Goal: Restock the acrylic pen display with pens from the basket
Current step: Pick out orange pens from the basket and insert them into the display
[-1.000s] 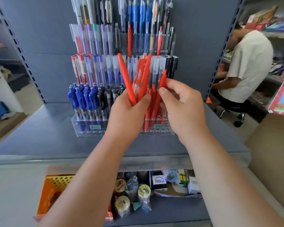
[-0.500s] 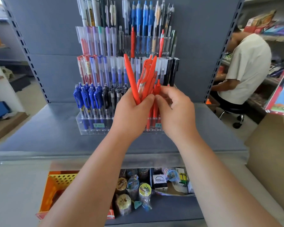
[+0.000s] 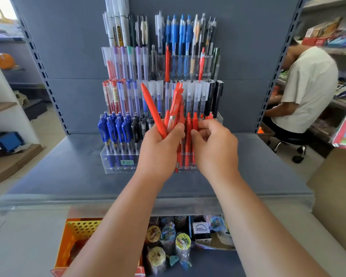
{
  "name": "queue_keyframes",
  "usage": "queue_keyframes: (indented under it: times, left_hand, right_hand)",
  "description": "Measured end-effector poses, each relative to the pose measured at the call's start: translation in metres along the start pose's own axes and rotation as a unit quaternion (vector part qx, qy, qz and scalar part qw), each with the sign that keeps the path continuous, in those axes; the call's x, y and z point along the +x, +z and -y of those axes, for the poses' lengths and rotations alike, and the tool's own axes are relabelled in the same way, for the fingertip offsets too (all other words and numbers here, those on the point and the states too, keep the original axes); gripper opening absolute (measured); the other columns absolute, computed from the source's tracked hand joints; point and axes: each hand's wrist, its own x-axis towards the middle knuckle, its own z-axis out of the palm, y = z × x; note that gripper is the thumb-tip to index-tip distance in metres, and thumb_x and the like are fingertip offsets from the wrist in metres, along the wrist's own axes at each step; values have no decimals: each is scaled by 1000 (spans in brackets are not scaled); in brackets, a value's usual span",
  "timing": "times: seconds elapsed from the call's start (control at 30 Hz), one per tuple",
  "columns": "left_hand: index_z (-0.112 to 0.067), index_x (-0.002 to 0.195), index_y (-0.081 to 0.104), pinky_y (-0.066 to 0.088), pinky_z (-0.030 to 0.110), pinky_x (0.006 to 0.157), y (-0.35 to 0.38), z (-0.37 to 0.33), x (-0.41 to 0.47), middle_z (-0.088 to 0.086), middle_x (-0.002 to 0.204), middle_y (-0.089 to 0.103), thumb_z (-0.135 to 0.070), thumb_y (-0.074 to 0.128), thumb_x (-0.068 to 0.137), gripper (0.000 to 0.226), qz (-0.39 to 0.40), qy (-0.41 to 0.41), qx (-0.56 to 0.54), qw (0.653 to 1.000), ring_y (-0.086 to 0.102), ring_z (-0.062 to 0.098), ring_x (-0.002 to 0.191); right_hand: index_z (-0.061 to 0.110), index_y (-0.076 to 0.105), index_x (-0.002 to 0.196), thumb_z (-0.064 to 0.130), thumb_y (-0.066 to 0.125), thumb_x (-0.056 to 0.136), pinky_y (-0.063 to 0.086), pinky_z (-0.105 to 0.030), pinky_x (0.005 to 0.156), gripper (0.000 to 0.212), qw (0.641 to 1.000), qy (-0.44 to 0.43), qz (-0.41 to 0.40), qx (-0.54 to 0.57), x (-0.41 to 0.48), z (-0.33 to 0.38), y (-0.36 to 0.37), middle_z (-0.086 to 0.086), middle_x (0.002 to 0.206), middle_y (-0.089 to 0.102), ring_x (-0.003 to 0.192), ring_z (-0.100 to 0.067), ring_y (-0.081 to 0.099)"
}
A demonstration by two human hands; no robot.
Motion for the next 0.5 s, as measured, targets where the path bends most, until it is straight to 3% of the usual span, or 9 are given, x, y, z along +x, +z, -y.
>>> queue_keyframes:
  times: [0.2,0.4,0.5]
  left_hand:
    - [4,88,58,39,24,52,1,0,-1,3,60,42,-25,57,99,32,1,-13,-1,1000,38,16,55]
    - [-12,82,63,57,51,68,5,0,-4,9,74,57,-23,56,100,22,7,-25,-42,999,54,24,65]
    - [-14,92,61,60,40,66,6,-1,-6,1,74,65,-19,55,100,12,3,-18,-40,999,62,15,66]
  right_hand:
    - [30,63,96,32,63,94,56,-41,70,3,1000,23,10,-17,-3,-10,0,17,74,60,77,-14,63]
    - [28,63,97,30,64,94,57,-42,73,3,999,24,22,-6,-7,-14,1,19,75,58,79,-13,63]
    - [22,67,107,29,64,95,57,-42,73,14,999,27,27,-7,-9,-17,1,19,74,56,79,-13,63]
